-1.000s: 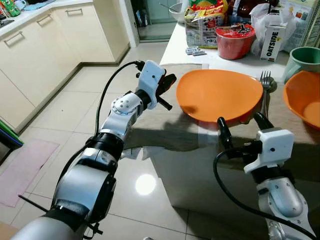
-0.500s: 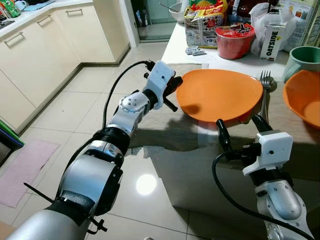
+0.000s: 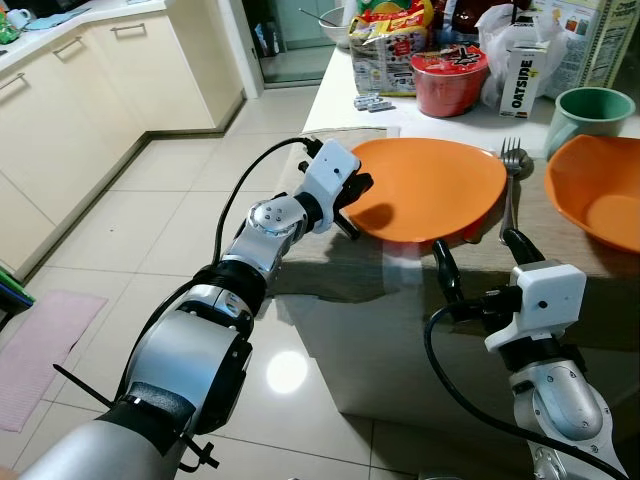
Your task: Setting the table
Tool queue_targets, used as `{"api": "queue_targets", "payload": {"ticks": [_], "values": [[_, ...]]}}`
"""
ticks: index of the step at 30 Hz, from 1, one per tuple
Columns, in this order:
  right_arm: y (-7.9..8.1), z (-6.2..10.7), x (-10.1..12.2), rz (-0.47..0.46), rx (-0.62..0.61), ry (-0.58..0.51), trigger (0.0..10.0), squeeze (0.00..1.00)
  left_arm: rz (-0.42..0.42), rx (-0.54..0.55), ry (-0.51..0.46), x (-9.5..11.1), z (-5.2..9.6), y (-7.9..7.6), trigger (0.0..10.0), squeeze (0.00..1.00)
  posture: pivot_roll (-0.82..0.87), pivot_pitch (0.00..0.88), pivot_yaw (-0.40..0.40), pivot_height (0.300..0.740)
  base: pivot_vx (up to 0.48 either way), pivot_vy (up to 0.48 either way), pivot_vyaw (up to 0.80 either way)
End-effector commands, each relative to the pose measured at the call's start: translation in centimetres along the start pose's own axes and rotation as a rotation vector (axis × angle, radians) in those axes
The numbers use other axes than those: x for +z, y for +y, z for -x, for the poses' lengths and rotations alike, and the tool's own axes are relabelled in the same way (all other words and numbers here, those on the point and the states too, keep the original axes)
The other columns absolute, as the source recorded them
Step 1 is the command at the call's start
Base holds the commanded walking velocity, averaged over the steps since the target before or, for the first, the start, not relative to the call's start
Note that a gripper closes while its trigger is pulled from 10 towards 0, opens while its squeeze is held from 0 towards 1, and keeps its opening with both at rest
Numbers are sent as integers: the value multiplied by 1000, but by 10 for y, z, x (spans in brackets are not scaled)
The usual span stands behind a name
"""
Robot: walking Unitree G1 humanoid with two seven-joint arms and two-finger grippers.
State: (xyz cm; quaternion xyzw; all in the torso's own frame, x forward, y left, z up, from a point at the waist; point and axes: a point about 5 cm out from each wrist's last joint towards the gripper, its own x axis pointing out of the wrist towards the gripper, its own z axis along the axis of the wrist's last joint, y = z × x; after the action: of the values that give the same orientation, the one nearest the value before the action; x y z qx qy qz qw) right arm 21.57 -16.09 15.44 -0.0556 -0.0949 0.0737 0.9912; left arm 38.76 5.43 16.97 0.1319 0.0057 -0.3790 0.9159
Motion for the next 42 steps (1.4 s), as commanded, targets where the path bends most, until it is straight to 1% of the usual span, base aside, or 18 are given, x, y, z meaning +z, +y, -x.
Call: {"api": "queue_targets", "payload": {"ticks": [1, 5, 9, 12, 17, 18, 22, 24, 26, 29, 31, 33, 37, 41, 42], "values": [[7, -1, 0, -24, 24, 4, 10000, 0, 18, 3, 60, -14, 5, 1, 10000, 0, -335, 56, 221, 740, 0, 0, 0], [7, -2, -1, -26, 28, 7, 10000, 0, 39, 26, 73, -19, 7, 2, 10000, 0, -335, 56, 221, 740, 0, 0, 0], [8, -1, -1, -28, 31, 13, 10000, 0, 69, 82, 64, -21, 11, 10, 10000, 0, -329, 60, 218, 740, 0, 0, 0], [8, -2, -2, -27, 33, 16, 10000, 0, 73, 100, 61, -21, 12, 12, 10000, 0, -327, 62, 217, 740, 0, 0, 0], [9, -2, -3, -29, 39, 23, 10000, 0, 106, 107, 72, -24, 14, 12, 10000, 0, -326, 63, 216, 740, 0, 0, 0], [9, -1, -4, -30, 42, 29, 10000, 0, 130, 108, 77, -28, 14, 11, 10000, 0, -326, 67, 216, 740, 0, 0, 0], [9, -2, -5, -43, 40, 39, 10000, 0, 152, 111, 81, -31, 15, 10, 10000, 0, -326, 67, 216, 740, 0, 0, 0], [8, -3, -5, -58, 34, 45, 10000, 0, 169, 112, 83, -33, 16, 10, 10000, 0, -326, 67, 216, 740, 0, 0, 0], [4, -6, -5, -94, 12, 53, 10000, 0, 196, 120, 83, -37, 17, 9, 10000, 0, -325, 69, 214, 740, 0, 0, 0], [0, -10, -4, -116, -3, 51, 10000, 0, 223, 125, 77, -39, 19, 8, 10000, 0, -327, 71, 215, 740, 0, 0, 0], [-3, -14, -3, -127, -10, 47, 10000, 0, 263, 130, 70, -42, 20, 7, 10000, 0, -327, 71, 215, 740, 0, 0, 0], [-6, -15, -2, -134, -19, 45, 10000, 0, 283, 138, 70, -45, 20, 5, 10000, 0, -325, 73, 210, 740, 0, 0, 0], [-9, -17, -1, -146, -26, 44, 10000, 0, 296, 137, 75, -48, 20, 2, 10000, 0, -324, 74, 206, 740, 0, 0, 0], [-10, -21, 0, -218, -39, 52, 10000, 0, 333, 141, 89, -56, 22, -1, 10000, 0, -323, 75, 204, 740, 0, 0, 0], [-10, -21, 0, -218, -39, 52, 10000, 0, 333, 141, 89, -56, 22, -1, 10000, 0, -323, 75, 204, 740, 0, 0, 0]]}}
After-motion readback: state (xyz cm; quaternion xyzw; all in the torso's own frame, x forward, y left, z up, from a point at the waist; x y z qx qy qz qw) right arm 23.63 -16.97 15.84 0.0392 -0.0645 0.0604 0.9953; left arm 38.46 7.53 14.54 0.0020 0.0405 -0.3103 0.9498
